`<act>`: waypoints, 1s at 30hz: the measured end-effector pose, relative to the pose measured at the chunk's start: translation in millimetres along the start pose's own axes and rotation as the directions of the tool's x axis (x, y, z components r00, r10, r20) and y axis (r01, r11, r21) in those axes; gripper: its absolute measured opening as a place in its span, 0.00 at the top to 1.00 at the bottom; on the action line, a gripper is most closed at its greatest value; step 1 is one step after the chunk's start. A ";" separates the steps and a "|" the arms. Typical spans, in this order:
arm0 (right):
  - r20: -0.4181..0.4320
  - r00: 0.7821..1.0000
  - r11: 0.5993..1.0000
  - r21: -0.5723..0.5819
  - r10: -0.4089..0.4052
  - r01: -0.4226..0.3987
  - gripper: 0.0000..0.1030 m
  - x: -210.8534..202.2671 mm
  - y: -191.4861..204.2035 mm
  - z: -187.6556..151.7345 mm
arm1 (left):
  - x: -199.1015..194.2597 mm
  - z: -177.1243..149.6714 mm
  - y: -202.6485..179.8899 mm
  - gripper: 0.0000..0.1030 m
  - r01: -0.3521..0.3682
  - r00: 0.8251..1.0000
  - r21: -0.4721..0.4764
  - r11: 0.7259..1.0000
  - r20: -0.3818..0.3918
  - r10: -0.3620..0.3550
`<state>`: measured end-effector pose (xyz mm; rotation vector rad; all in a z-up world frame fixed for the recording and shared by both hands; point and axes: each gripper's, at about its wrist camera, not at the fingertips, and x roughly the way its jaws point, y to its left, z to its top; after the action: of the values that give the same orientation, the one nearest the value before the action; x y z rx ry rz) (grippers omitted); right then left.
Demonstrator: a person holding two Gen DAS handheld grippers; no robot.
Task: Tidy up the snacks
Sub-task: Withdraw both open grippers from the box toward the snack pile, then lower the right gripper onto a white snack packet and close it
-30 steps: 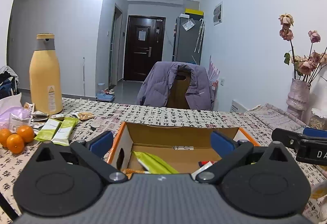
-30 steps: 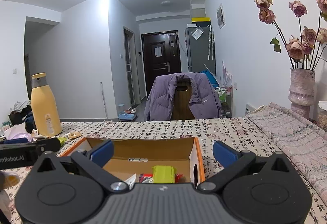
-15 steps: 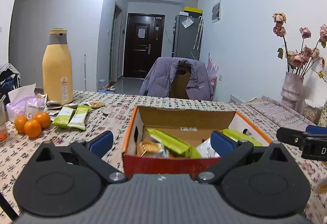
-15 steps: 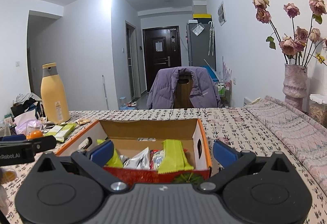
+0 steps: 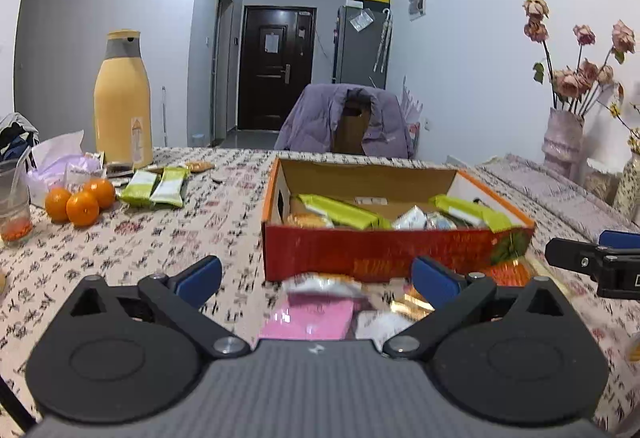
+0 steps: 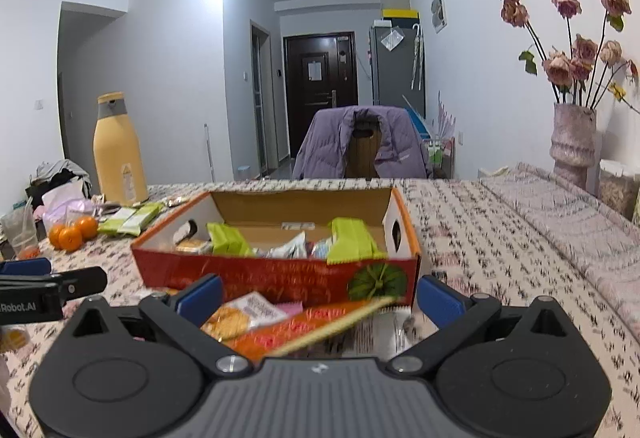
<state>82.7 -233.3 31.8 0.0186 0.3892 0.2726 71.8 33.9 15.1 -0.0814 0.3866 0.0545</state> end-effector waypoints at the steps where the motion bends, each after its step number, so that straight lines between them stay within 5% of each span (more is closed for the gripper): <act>1: -0.007 1.000 1.000 0.000 0.001 -0.001 0.00 -1.4 1.0 -3.8 | -1.6 -3.2 0.7 0.00 0.004 1.000 0.001 1.000 -0.006 -0.004; 18: -0.111 0.992 0.998 -0.038 0.054 -0.059 0.00 6.0 52.2 -61.1 | -14.8 -39.6 22.8 0.00 0.030 0.997 0.039 0.999 -0.078 -0.027; 30: -0.162 0.986 0.991 -0.134 -0.043 0.022 0.00 34.3 93.1 -69.9 | -14.1 -45.7 48.1 0.00 0.031 0.996 0.004 1.000 -0.087 -0.030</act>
<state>62.8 -136.9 -39.2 -0.1405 0.5344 0.2677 38.3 77.2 -25.0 -0.0843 0.4726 0.0198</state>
